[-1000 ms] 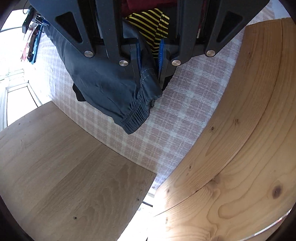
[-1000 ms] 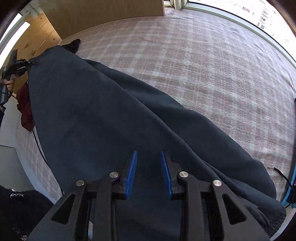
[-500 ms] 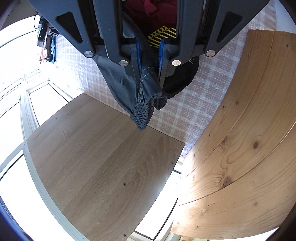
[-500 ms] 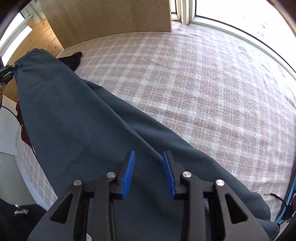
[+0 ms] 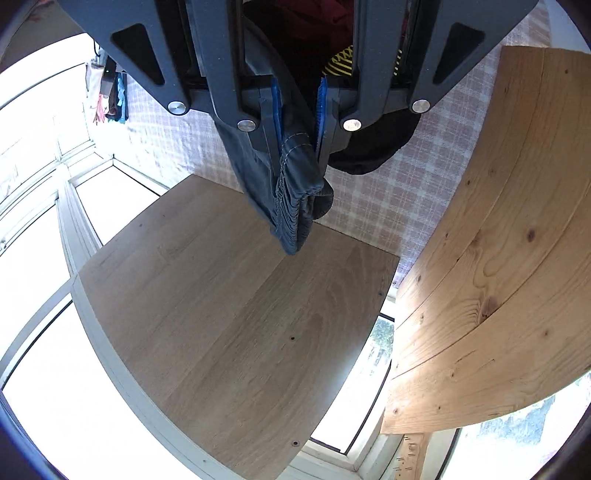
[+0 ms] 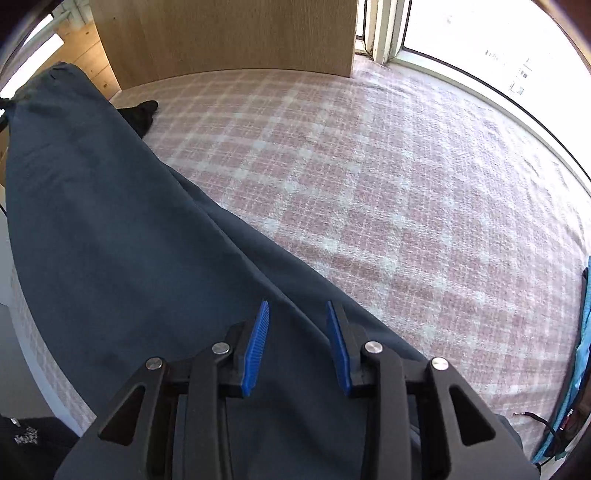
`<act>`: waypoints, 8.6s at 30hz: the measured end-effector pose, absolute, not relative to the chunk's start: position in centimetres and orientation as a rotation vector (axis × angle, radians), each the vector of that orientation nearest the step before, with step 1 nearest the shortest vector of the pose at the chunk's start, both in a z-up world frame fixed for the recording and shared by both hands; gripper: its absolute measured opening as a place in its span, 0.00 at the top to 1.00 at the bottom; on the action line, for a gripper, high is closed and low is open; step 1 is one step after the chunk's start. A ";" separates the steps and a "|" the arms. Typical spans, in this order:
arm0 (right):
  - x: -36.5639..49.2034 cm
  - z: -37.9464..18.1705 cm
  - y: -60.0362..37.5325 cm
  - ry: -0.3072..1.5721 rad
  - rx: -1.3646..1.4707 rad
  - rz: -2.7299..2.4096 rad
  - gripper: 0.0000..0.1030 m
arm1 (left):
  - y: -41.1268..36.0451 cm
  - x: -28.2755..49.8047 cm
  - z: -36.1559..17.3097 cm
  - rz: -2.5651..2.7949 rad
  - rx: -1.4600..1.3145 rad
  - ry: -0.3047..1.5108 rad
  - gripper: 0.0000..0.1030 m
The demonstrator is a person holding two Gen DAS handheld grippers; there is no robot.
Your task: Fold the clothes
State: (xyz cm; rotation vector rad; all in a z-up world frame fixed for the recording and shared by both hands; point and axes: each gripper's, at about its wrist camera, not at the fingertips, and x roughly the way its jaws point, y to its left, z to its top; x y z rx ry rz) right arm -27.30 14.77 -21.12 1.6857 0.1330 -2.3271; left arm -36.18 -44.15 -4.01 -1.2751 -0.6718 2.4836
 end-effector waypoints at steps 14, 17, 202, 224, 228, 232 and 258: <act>-33.9 -16.3 -1.2 0.228 1.529 -1.939 0.58 | -44.0 -32.9 -17.5 2.498 -1.609 -0.534 0.87; -34.8 -17.0 -5.2 0.273 1.512 -1.887 0.58 | -44.1 -33.1 -16.5 2.541 -1.552 -0.464 0.87; -6.2 -19.2 41.8 -0.395 1.742 -2.508 0.61 | -1.8 -20.0 -19.7 1.702 -1.391 0.465 0.52; -5.3 -22.4 42.2 -0.379 1.755 -2.305 0.61 | -0.4 -19.6 -20.4 1.708 -1.400 0.495 0.43; -5.5 -22.8 42.7 -0.428 1.765 -2.283 0.60 | -0.4 -19.7 -20.5 1.704 -1.396 0.498 0.40; -5.1 -22.4 42.6 -0.412 1.784 -2.299 0.60 | -0.4 -19.7 -20.6 1.706 -1.390 0.497 0.40; -7.0 -17.1 41.6 0.035 1.940 -2.648 0.66 | -9.7 -24.0 -15.5 1.809 -1.451 0.111 0.33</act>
